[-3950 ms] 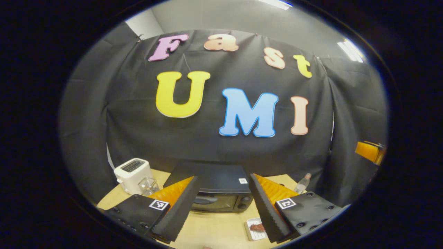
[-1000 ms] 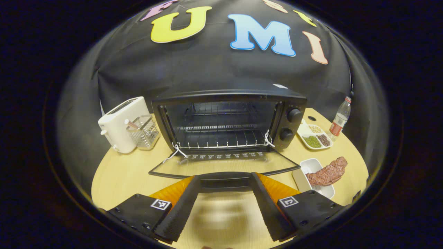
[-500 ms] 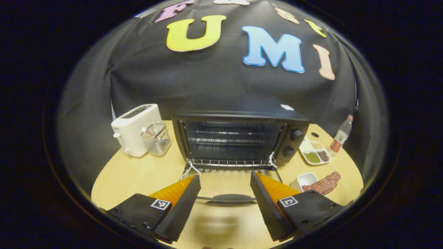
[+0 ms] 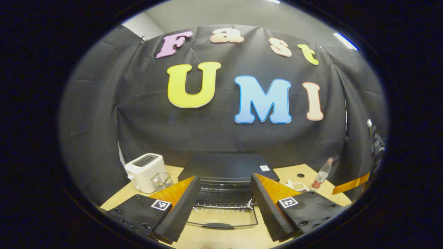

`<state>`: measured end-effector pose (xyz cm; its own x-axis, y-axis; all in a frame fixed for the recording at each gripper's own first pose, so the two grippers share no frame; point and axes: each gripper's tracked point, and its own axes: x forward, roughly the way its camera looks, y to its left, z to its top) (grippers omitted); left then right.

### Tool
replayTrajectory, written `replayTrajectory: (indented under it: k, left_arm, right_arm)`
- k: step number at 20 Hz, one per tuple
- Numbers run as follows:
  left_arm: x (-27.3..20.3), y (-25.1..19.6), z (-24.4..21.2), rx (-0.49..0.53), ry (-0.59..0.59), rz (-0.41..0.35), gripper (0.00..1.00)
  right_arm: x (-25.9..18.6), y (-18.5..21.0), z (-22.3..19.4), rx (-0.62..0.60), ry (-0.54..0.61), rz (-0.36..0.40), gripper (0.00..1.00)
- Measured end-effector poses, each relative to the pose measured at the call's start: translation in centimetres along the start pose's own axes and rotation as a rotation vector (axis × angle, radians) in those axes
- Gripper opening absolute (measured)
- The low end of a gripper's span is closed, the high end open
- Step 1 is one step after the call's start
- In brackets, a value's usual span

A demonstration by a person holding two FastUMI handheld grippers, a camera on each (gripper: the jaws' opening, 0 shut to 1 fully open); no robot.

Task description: Open the electric oven with the left hand, put the food in, and close the electric oven.

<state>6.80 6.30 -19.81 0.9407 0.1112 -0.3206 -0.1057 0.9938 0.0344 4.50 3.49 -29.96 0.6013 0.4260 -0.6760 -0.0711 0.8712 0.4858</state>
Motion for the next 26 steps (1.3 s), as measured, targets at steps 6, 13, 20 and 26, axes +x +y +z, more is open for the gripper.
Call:
replayTrajectory:
  k: [6,13,20,26]
  left_arm:
    - [-2.3,-1.0,3.5,0.033,-0.072,0.065,1.0]
    - [-4.6,-1.1,2.7,-0.002,-0.063,0.137,0.97]
    - [-5.0,0.8,2.4,-0.018,-0.062,0.116,1.0]
    - [-4.2,4.1,3.6,-0.052,-0.075,0.04,1.0]
  right_arm:
    - [6.4,-1.7,-4.9,0.214,0.163,0.133,0.96]
    - [10.7,-2.7,-8.2,0.312,0.252,0.183,0.92]
    - [10.8,-1.0,-7.5,0.365,0.239,0.194,0.15]
    - [8.9,1.2,-5.9,0.333,0.141,0.147,0.07]
